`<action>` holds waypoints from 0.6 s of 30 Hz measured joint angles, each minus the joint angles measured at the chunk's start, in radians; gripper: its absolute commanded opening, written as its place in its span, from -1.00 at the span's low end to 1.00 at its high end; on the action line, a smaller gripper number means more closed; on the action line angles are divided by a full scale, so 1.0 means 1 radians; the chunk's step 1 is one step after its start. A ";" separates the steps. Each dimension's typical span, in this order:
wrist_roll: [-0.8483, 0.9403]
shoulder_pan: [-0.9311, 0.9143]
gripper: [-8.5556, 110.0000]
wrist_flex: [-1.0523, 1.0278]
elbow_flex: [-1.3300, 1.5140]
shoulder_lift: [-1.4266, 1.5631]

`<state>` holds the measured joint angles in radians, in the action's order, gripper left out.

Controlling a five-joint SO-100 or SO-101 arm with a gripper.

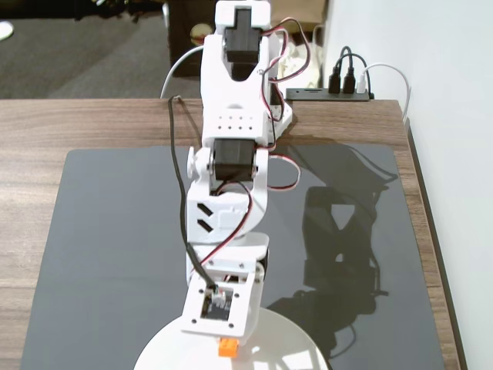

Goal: Grasp a lego block and put it on the plate.

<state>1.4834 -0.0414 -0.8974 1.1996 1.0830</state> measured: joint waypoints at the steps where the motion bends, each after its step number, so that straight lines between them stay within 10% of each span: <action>1: 0.000 0.003 -0.78 0.002 -0.002 -0.008; 18: -0.044 0.014 -0.59 -0.086 -0.057 -0.034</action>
<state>1.4389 -0.0276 -0.9833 1.1428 1.0492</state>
